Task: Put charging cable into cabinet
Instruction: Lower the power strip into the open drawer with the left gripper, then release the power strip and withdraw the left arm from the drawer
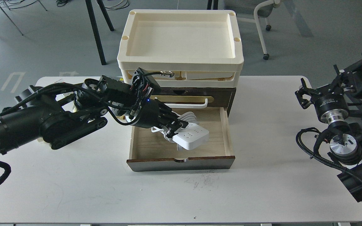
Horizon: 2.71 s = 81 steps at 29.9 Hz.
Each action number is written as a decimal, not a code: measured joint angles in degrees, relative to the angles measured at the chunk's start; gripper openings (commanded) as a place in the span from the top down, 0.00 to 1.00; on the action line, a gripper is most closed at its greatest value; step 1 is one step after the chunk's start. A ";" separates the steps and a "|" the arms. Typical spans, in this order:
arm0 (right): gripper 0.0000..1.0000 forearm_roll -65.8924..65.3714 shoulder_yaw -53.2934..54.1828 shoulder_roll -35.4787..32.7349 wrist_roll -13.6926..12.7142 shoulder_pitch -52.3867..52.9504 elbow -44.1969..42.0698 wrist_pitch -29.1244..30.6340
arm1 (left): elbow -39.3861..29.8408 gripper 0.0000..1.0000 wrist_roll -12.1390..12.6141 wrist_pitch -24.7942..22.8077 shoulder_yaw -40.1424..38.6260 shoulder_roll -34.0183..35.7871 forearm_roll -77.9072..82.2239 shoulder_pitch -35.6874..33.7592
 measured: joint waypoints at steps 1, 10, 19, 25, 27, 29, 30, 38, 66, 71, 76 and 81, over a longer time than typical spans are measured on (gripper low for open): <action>0.00 0.00 0.00 0.00 0.00 0.00 0.00 0.00 | 0.64 0.90 0.44 0.00 -0.13 -0.37 0.00 0.06; 0.00 0.00 0.01 0.00 0.00 0.00 0.03 -0.01 | 6.10 0.35 1.16 0.00 -0.70 -1.89 -0.28 1.41; 0.00 0.00 0.01 0.00 0.00 0.00 0.00 -0.01 | 5.03 0.17 0.78 0.00 -0.97 -1.60 -0.62 2.27; 0.00 0.00 0.01 0.00 0.00 0.00 0.01 -0.01 | -2.79 0.13 -2.48 0.00 -7.71 -0.77 -7.01 2.53; 0.00 0.00 0.01 0.00 0.00 0.00 0.01 -0.01 | -5.44 0.06 -3.09 0.00 -10.87 -1.03 -11.27 2.74; 0.00 0.00 0.01 0.00 0.00 0.00 -0.01 0.00 | -6.96 0.00 -3.12 0.00 -14.20 -1.74 -16.52 2.76; 0.00 0.00 0.01 0.00 0.00 0.00 -0.03 0.00 | -7.20 0.00 -3.00 0.00 -15.66 -2.13 -19.13 2.72; 0.00 0.00 0.02 0.00 -0.05 0.11 -0.10 0.04 | -4.29 0.00 0.70 0.02 -29.57 -2.97 -50.59 0.28; 0.00 0.02 0.29 -0.06 -4.33 2.19 -0.65 -2.11 | 35.31 0.00 12.17 0.00 -44.39 3.14 -114.45 15.43; 0.00 0.61 1.01 -0.09 -4.04 2.18 -0.87 -2.55 | 35.36 0.00 12.27 0.00 -44.40 2.39 -118.02 18.43; 0.00 0.78 1.19 -0.09 -3.95 2.13 -1.71 -2.59 | 37.09 0.00 11.79 0.00 -44.41 1.56 -118.64 21.05; 0.00 0.79 1.32 -0.05 -3.94 2.35 -1.97 -2.64 | 39.90 0.00 11.62 0.00 -44.12 -1.44 -118.72 22.24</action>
